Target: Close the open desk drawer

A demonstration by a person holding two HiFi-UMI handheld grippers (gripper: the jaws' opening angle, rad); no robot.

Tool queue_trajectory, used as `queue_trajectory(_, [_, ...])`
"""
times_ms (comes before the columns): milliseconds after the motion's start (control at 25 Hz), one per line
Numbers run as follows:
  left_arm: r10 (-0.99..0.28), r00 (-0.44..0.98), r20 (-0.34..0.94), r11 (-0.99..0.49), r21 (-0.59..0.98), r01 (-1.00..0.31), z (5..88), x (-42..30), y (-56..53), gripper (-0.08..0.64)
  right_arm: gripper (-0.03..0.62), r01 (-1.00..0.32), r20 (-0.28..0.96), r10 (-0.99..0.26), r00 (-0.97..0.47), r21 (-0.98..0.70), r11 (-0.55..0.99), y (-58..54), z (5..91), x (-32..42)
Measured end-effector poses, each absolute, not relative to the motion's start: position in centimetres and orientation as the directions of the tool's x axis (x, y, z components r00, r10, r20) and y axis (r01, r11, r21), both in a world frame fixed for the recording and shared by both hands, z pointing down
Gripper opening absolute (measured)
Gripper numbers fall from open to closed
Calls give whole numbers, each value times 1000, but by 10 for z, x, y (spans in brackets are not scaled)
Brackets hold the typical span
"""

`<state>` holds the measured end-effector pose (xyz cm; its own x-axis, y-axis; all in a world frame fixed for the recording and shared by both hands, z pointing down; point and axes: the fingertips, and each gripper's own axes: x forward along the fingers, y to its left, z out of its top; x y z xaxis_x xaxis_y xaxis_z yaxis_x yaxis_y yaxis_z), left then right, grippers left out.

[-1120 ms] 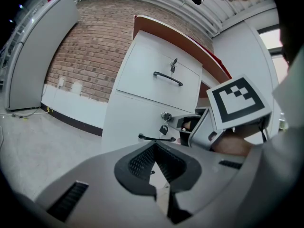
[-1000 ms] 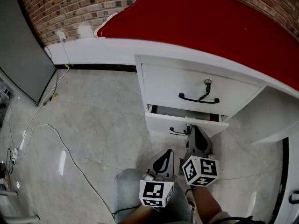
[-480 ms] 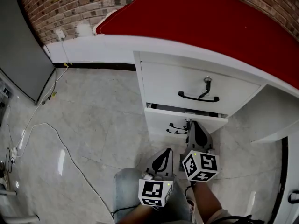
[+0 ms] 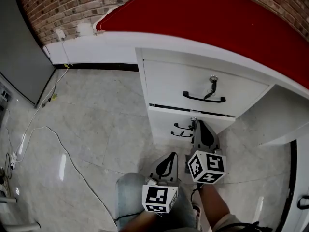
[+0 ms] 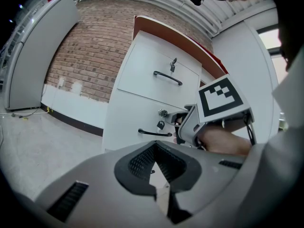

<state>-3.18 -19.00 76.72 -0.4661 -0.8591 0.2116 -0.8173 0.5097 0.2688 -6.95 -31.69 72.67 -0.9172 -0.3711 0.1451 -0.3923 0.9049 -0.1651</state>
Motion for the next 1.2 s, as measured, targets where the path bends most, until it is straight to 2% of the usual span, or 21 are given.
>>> queue_trajectory(720, [-859, -466, 212, 510, 268, -817, 764, -31, -189, 8, -2, -392, 126, -375, -918, -162, 906, -318, 724, -71])
queue_trajectory(1200, [-862, -458, 217, 503, 257, -825, 764, -27, -190, 8, -2, -377, 156, -357, -921, -128, 917, -317, 726, -71])
